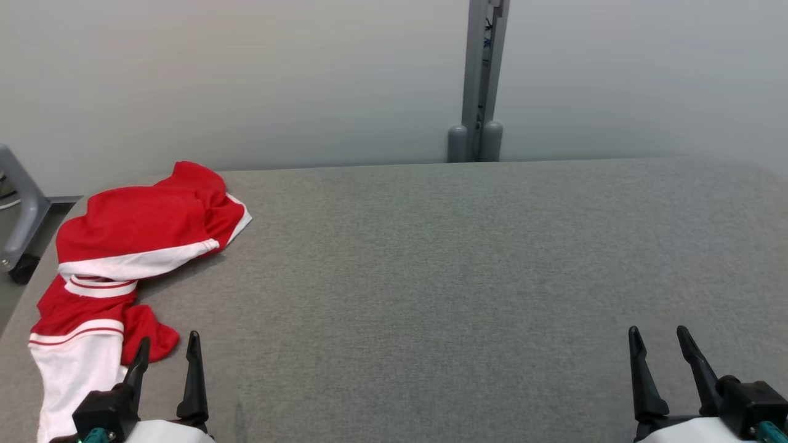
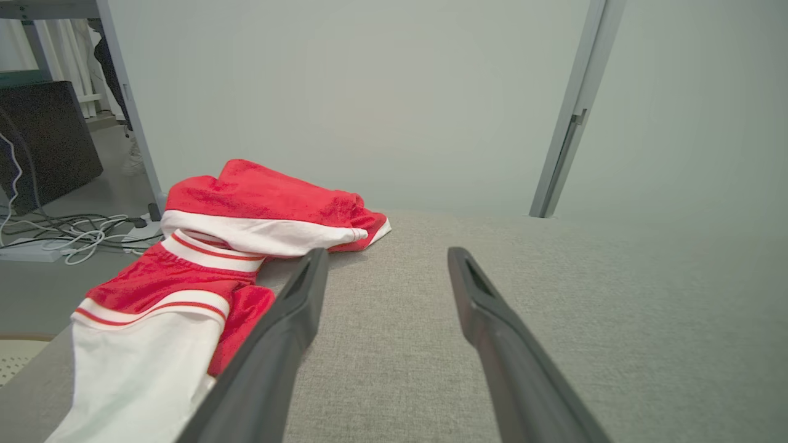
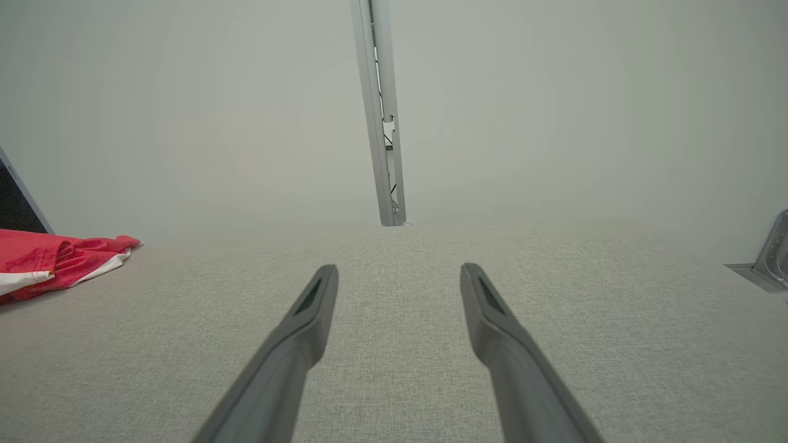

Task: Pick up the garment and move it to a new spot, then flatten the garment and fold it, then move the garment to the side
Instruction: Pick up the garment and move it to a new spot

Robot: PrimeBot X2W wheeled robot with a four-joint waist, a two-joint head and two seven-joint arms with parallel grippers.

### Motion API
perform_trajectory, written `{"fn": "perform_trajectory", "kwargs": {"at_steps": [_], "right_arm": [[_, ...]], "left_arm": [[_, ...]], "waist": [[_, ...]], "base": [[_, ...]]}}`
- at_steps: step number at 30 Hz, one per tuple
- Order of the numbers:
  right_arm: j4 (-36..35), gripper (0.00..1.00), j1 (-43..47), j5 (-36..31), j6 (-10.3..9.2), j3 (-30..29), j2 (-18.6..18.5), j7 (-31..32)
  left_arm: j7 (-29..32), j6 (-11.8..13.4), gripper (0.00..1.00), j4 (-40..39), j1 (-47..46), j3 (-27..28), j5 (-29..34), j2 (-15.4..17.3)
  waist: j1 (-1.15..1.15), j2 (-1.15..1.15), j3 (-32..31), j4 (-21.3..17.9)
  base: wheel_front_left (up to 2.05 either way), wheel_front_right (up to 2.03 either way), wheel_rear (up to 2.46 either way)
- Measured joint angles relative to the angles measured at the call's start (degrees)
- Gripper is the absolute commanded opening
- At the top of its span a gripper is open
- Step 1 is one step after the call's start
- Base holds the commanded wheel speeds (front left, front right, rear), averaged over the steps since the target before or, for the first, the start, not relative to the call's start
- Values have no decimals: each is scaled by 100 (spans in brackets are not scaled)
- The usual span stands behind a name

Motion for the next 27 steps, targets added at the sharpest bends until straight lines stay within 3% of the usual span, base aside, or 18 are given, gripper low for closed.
{"fn": "perform_trajectory", "kwargs": {"at_steps": [16,27], "right_arm": [[75,100,93,197,1,779,16,-1],[-172,100,-93,65,1,739,-43,-1]], "left_arm": [[0,8,100,-88,460,241,88,4],[92,-127,100,-15,-233,272,-109,121]], "waist": [[0,0,-328,1548],[0,0,169,1562]], "base": [[0,0,0],[0,0,0]]}}
